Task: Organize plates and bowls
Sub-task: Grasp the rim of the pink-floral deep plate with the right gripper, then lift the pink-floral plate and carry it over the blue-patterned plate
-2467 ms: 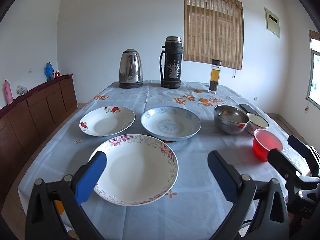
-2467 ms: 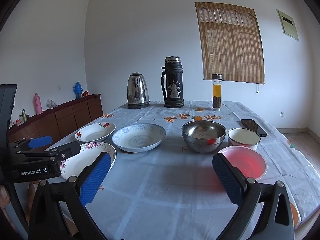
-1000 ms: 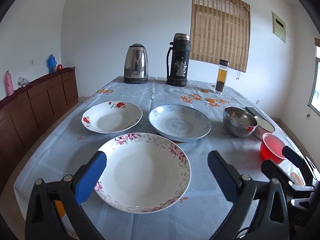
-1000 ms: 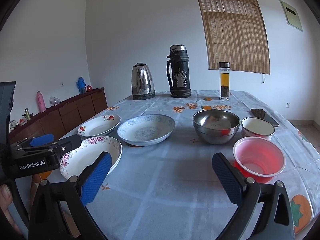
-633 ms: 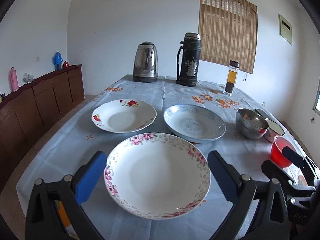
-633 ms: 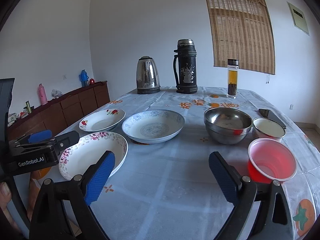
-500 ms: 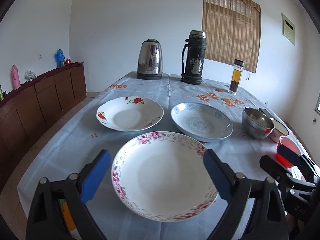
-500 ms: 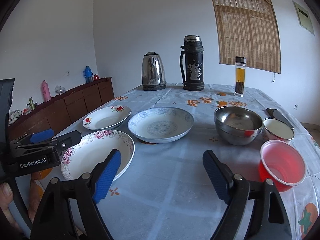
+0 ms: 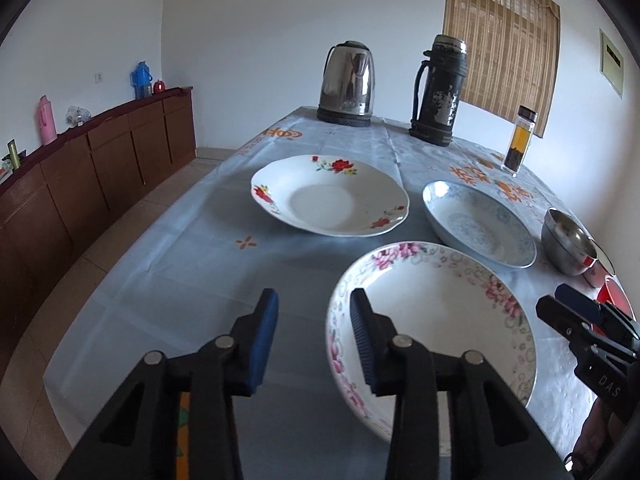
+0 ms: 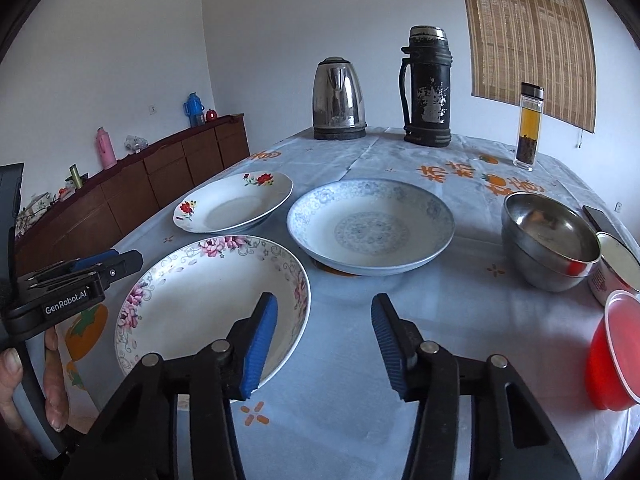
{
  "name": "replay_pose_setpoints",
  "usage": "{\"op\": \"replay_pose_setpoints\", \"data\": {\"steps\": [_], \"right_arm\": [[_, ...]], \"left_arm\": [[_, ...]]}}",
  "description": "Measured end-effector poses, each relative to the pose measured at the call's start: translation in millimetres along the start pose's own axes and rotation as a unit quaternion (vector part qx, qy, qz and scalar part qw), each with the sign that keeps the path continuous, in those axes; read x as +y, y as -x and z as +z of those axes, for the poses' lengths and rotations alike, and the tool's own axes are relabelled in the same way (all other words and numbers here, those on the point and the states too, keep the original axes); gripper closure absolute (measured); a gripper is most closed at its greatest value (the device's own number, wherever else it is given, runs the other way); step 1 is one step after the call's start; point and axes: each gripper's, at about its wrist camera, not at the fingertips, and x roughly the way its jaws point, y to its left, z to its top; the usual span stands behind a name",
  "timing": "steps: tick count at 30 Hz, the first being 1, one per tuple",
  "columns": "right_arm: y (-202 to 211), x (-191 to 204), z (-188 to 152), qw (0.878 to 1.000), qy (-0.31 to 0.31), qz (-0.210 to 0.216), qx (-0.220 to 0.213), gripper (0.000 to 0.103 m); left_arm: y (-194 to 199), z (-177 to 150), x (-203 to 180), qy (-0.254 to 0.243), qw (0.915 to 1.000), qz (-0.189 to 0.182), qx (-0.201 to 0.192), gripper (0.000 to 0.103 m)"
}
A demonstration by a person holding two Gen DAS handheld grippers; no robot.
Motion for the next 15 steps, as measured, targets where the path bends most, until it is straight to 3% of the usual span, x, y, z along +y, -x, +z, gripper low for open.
{"op": "replay_pose_setpoints", "data": {"steps": [12, 15], "right_arm": [[-48, 4, 9, 0.995, 0.029, 0.042, 0.084, 0.090], [-51, 6, 10, 0.994, 0.034, 0.049, 0.088, 0.092]], "left_arm": [[-27, -1, -3, -0.007, 0.9988, -0.027, 0.040, 0.085], [-31, -1, -7, -0.013, 0.9984, -0.033, 0.045, 0.089]]}}
